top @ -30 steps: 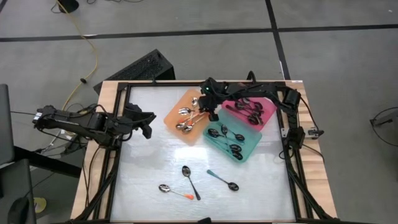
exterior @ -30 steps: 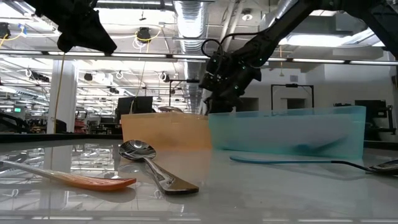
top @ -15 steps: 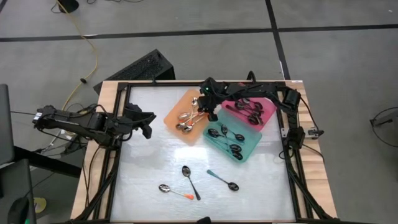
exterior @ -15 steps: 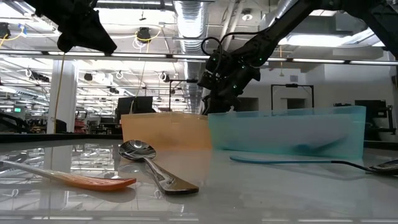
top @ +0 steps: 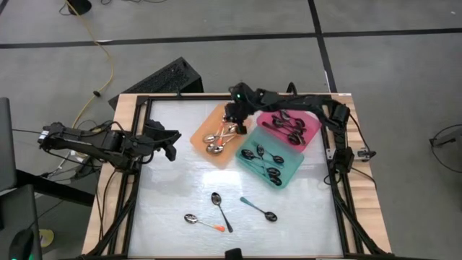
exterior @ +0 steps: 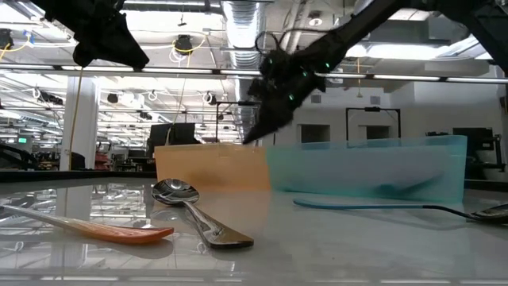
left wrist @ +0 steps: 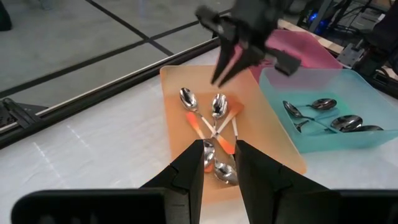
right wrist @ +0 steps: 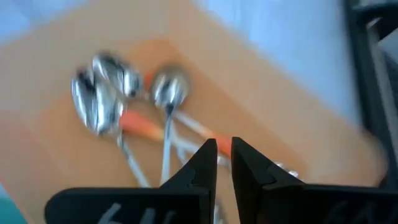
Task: Sort silverware by color (type)
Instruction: Put the black spoon into the pink bin
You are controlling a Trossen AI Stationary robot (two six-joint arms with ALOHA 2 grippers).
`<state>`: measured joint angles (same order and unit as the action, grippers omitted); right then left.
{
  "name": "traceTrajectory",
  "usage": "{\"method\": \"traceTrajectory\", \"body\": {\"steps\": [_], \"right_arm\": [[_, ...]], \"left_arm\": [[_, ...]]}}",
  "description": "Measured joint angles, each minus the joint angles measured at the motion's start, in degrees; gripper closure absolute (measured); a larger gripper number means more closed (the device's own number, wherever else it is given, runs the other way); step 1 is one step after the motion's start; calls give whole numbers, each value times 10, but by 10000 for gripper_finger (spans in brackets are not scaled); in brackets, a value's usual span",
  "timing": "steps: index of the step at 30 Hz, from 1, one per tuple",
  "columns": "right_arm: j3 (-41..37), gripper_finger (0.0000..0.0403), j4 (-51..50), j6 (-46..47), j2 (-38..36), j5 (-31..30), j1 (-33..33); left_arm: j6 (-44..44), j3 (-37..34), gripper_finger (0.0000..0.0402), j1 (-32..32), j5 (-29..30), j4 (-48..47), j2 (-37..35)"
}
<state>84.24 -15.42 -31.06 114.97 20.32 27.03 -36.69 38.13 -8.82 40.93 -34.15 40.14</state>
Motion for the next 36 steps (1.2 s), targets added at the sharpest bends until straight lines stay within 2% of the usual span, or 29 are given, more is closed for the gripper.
{"method": "traceTrajectory", "body": {"steps": [4, 13, 22, 26, 31, 36], "right_arm": [[97, 346, -85, 28, 0, 1, 0], [316, 346, -265, 28, -1, 6, -20], [510, 346, -509, 99, -1, 9, -76], [484, 346, -570, 163, -38, 23, -123], [484, 346, -666, 236, -56, 26, -215], [483, 346, -685, 312, -56, -2, -327]], "left_arm": [[0, 0, 326, 0, -9, 1, 0], [14, 0, 326, 0, -61, 2, 0], [66, 0, 326, 0, -95, 2, 0], [94, 0, 326, 0, -96, 7, 0], [116, 0, 326, 0, -101, 7, 0], [127, 0, 326, 0, -138, 7, 0]]}}
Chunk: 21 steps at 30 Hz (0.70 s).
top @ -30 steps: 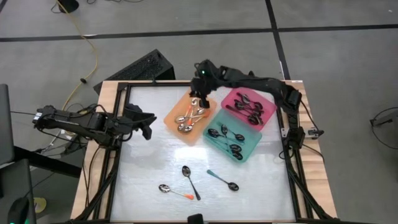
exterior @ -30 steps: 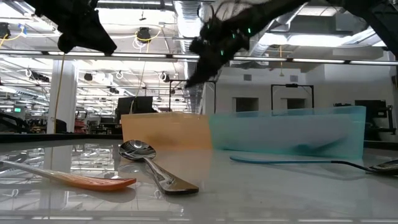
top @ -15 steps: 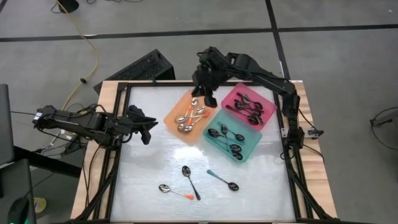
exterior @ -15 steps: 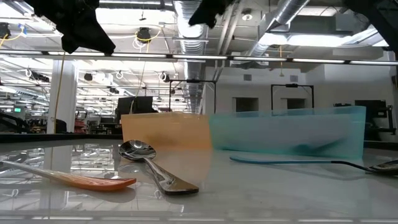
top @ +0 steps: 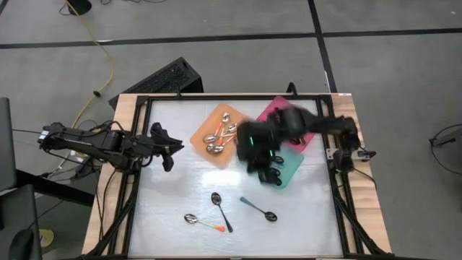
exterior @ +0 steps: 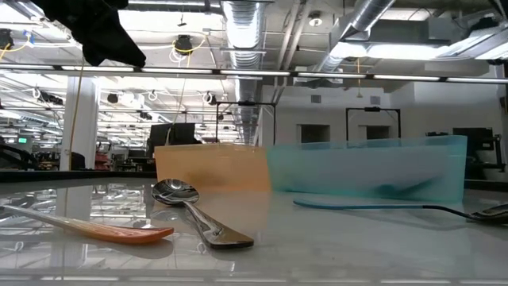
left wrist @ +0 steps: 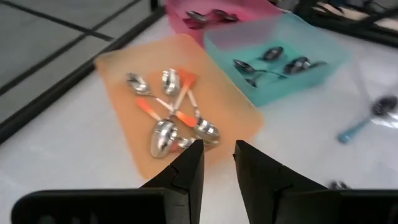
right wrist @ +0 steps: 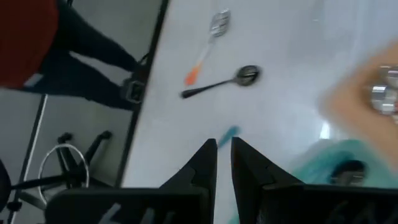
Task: Sort silverware by color (type)
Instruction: Put the black spoon into the pink bin
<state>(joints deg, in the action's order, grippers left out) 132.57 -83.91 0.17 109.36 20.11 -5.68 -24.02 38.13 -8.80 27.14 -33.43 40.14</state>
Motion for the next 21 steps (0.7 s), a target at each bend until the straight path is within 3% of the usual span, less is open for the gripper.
{"method": "traceTrajectory", "body": {"steps": [6, 12, 15, 21], "right_arm": [[-6, 346, 19, 121, 8, -128, -141], [-54, 346, 84, 269, 9, -269, -243], [-87, 346, 130, 351, 4, -298, -272], [-152, 346, 192, 456, 6, -309, -304]], "left_arm": [[77, 0, 315, -3, -128, 29, 17], [172, 0, 275, -28, -230, 95, 88], [177, 0, 248, -31, -258, 116, 142], [172, 0, 204, -30, -256, 145, 250]]}}
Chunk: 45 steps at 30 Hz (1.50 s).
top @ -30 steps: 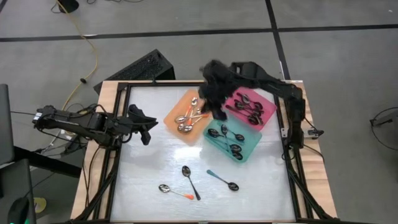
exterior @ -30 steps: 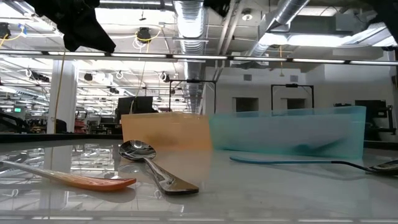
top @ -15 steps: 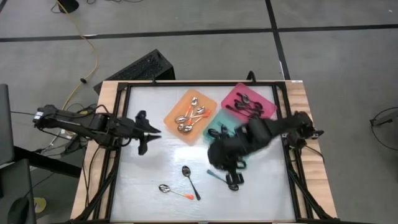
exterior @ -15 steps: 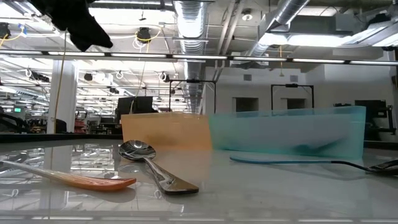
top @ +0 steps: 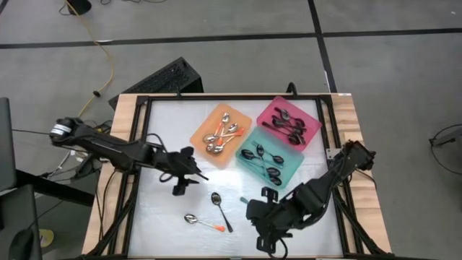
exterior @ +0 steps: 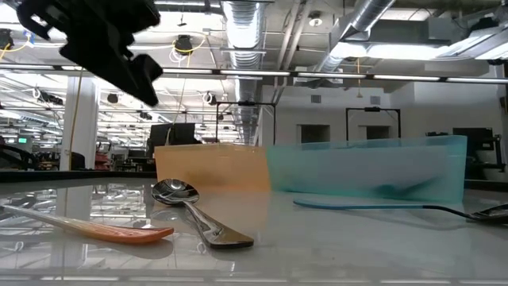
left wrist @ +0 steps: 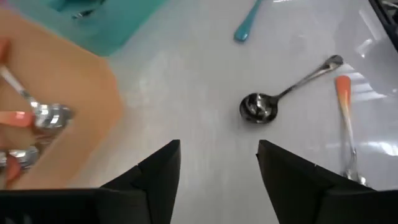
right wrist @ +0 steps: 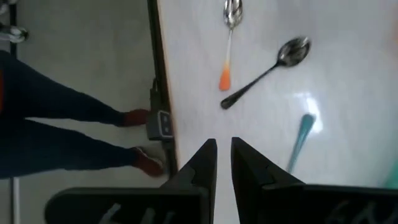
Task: Sort silverware by color (type)
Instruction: Put the black spoon into the pink bin
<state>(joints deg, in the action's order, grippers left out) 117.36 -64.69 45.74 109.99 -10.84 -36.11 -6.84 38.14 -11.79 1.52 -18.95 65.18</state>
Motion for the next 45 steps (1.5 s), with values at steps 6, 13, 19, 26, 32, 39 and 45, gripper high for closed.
{"method": "traceTrajectory", "body": {"steps": [6, 13, 19, 26, 32, 39, 45], "right_arm": [[-61, 346, 15, 54, 1, 2, -20], [-107, 346, 20, 62, 1, 2, -52], [-136, 346, 55, 68, 1, 3, -80], [-139, 346, 56, 78, 1, -28, -107], [-139, 346, 52, 84, 1, -55, -123], [-139, 346, 53, 84, 1, -74, -122], [-139, 346, 52, 80, 1, -100, -123]], "left_arm": [[-73, 0, 193, -10, -13, 100, 85], [-196, 0, 193, -28, -13, 224, 166], [-260, 0, 193, -45, 62, 246, 236], [-329, 0, 193, -76, 65, 291, 311], [-342, 2, 204, -101, 76, 309, 331], [-345, 1, 314, -103, 74, 304, 332], [-392, 2, 391, -95, 42, 297, 332]]}}
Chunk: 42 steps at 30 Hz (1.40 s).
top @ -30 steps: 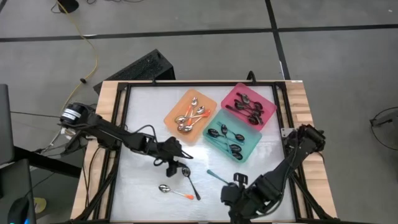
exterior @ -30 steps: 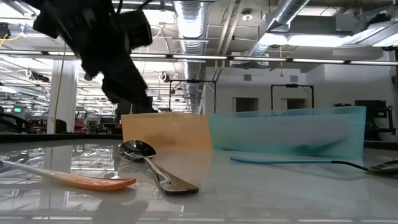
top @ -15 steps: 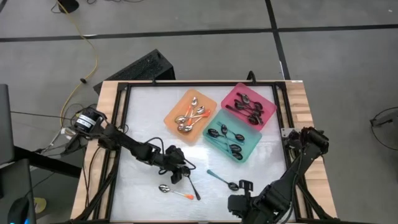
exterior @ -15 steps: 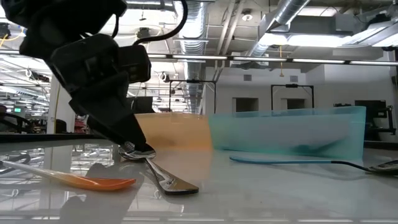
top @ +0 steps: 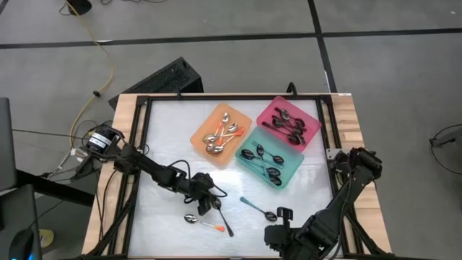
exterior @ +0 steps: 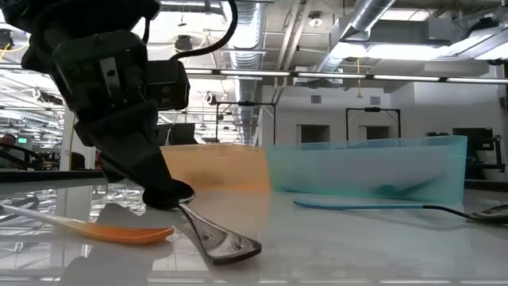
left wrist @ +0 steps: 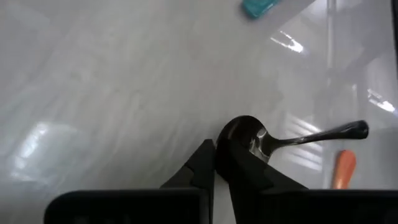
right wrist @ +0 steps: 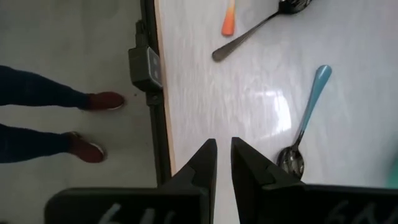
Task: Sort silverware by color (type)
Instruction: Put the black spoon into the pink bin
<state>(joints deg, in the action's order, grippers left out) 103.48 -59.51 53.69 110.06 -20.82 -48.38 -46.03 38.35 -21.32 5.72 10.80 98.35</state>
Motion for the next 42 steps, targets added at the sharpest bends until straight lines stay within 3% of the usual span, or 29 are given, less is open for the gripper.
{"method": "traceTrajectory", "body": {"steps": [6, 14, 21, 30, 42], "right_arm": [[0, 346, -3, -8, 0, -51, 6], [0, 346, -5, -35, 0, -157, 16], [0, 346, -40, -27, 0, -207, 33], [0, 320, -108, -92, -4, -206, 107], [0, 196, 21, -320, -47, -104, 238]], "left_arm": [[-10, -3, 399, 4, -2, 19, -20], [0, -3, 400, 23, 84, 13, -116], [-25, -3, 400, 38, 144, 18, -219], [-54, -3, 401, 44, 189, 19, -290], [-63, -2, 401, 71, 226, -63, -295]]}}
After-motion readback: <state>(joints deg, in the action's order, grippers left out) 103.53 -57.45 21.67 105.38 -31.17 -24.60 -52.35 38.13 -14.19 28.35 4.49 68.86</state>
